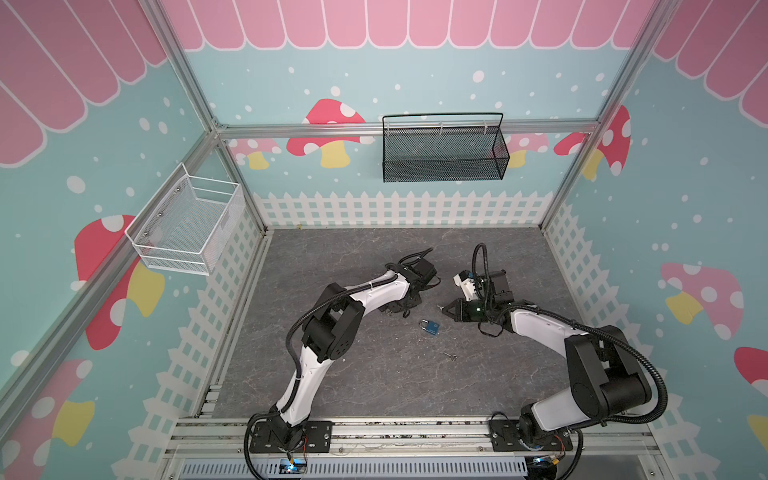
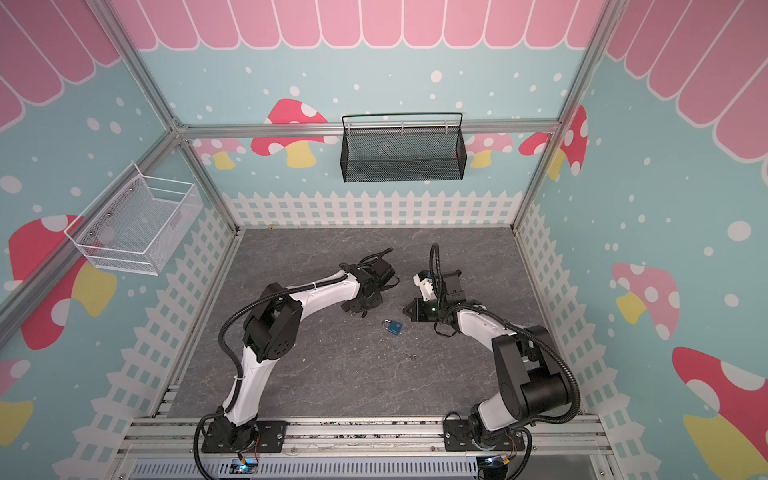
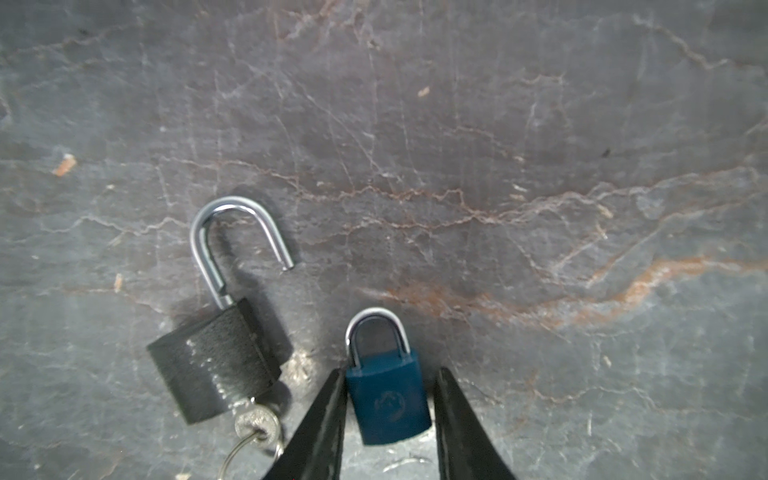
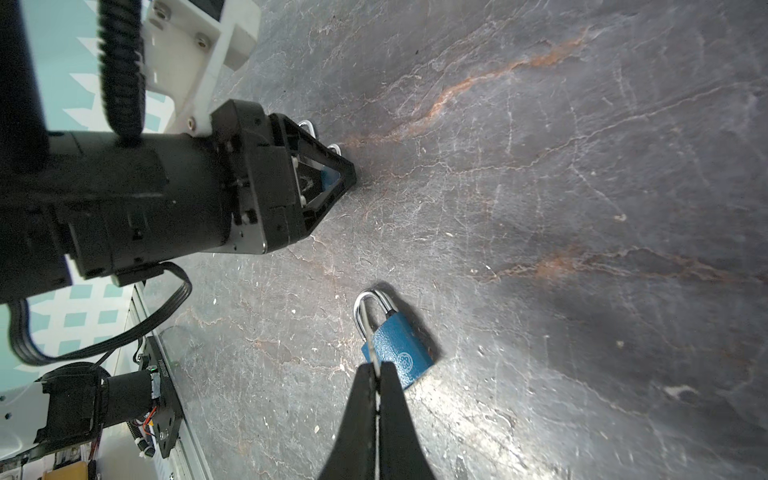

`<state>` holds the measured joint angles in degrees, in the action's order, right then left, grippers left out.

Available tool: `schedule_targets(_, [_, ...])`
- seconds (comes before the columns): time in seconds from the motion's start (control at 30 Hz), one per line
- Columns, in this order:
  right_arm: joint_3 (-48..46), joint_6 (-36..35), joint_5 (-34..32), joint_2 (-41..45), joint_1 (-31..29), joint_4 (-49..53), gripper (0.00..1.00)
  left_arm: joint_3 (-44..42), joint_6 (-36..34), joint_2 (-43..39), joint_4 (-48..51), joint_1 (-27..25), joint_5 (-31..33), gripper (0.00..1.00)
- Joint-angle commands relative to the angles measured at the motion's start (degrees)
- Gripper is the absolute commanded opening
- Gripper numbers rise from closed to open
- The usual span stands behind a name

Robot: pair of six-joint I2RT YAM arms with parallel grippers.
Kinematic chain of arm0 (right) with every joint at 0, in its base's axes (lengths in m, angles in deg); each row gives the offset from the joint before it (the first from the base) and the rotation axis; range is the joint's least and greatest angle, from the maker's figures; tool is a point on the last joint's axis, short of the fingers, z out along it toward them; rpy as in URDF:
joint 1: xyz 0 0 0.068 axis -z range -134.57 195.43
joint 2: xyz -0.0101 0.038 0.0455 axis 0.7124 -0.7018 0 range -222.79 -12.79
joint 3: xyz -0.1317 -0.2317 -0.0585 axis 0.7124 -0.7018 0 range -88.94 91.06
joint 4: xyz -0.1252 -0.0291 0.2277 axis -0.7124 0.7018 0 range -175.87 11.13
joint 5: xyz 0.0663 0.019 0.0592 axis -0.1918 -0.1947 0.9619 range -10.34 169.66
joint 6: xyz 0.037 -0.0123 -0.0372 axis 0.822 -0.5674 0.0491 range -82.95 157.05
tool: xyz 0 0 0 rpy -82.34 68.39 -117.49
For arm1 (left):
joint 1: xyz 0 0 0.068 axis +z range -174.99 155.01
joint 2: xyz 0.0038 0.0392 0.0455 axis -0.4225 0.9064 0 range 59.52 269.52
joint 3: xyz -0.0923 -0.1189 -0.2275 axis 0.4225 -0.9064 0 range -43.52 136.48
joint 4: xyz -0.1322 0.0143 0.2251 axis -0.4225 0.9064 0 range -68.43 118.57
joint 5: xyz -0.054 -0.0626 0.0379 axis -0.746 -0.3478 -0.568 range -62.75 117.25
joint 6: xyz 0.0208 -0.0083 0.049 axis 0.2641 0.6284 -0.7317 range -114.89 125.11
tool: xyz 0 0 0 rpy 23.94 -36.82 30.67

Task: Unlock with the key
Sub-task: 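Close the left gripper on the blue padlock beside the black padlock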

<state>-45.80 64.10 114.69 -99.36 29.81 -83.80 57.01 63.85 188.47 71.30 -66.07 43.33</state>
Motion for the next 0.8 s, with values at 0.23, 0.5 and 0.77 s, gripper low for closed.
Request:
schedule_targets(0.23, [-0.84, -0.86, 1.46, 0.24, 0.50, -1.39, 0.00, 0.45, 0.85, 2.16, 0.49, 1.07, -1.73, 0.36])
schedule_targets(0.5, [-1.20, -1.07, 2.06, 0.59, 0.50, -1.80, 0.00, -0.32, 0.75, 1.80, 0.04, 1.18, -2.33, 0.24])
schedule_targets(0.77, [-2.54, 0.46, 0.87, 1.60, 0.24, -2.95, 0.00, -0.25, 2.74, -4.17, -2.79, 1.27, -4.16, 0.07])
